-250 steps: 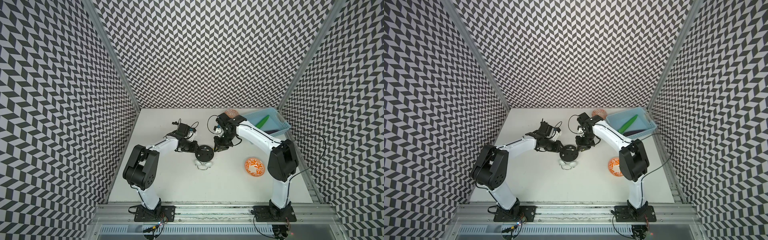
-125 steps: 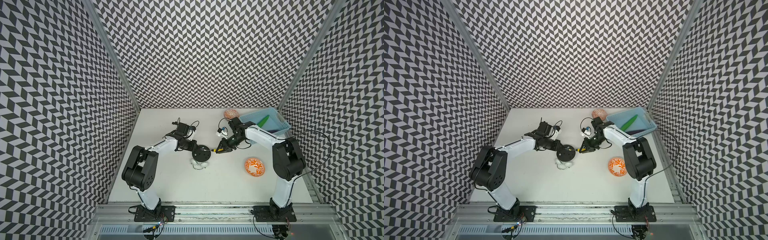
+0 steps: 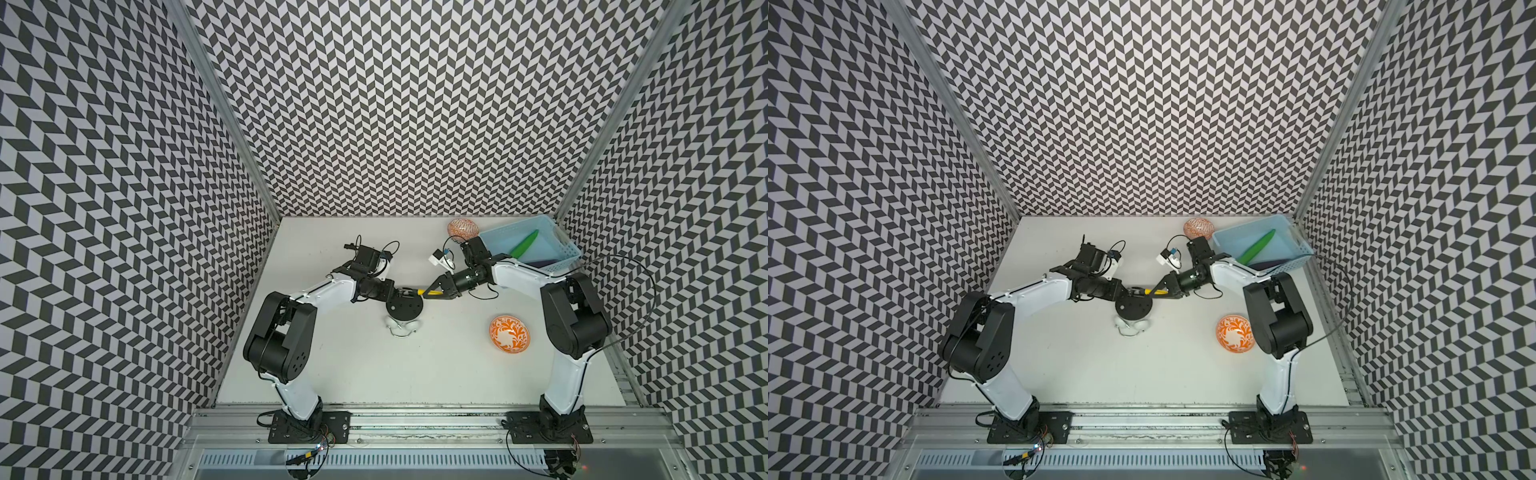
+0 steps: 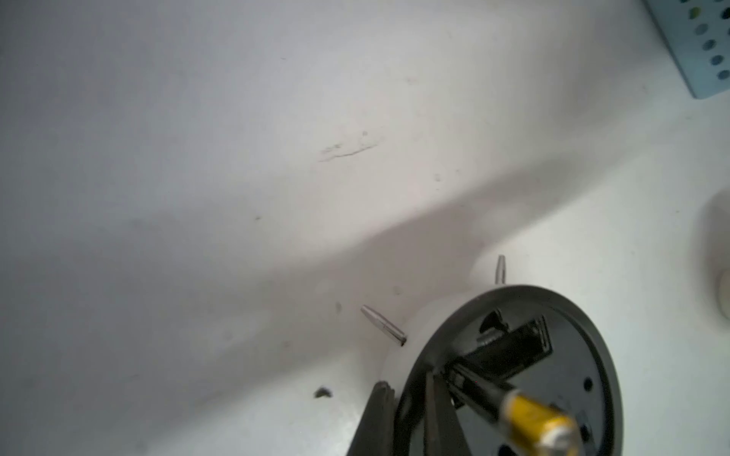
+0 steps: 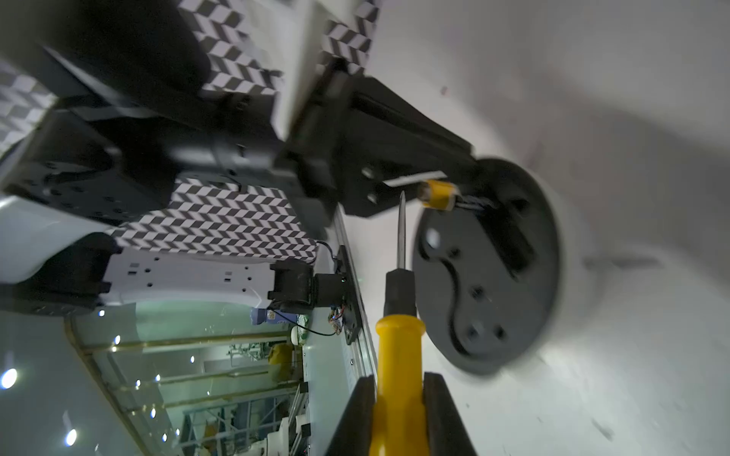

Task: Remove the battery from the alarm
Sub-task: Release the battery from the alarm, then place the screwdriver at the center of the board.

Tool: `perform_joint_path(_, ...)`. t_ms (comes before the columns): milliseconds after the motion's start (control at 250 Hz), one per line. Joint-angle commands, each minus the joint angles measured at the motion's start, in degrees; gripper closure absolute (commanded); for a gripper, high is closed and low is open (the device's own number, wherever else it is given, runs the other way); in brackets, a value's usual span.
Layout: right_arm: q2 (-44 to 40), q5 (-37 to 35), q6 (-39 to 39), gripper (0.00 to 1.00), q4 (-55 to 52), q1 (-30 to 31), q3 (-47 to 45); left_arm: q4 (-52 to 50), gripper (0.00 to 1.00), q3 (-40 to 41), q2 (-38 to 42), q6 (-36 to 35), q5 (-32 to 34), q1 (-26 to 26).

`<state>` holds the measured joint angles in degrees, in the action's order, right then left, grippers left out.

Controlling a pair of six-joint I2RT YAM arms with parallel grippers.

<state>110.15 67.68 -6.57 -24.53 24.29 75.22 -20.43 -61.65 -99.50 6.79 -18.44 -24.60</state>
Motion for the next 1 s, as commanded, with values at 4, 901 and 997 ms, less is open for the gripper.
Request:
perform_joint_path(4,-2.4,8.1,-0.6,1.00,11.2,2.1,1.4,-2.9,0.86,2.2,-2.9,0.5,-4.2,-2.7)
perform_joint_path(901,-25.9,-32.4,-12.2,1.00,7.6,-13.3,-27.1,-12.1,0.28,-14.7,-1.4,19.0,17.5,-14.5)
perform_joint_path(997,-26.1,-33.1,-12.0,1.00,7.2,-13.3,-27.6,-12.8,0.28,-16.9,-4.2,20.5,17.9,-14.8)
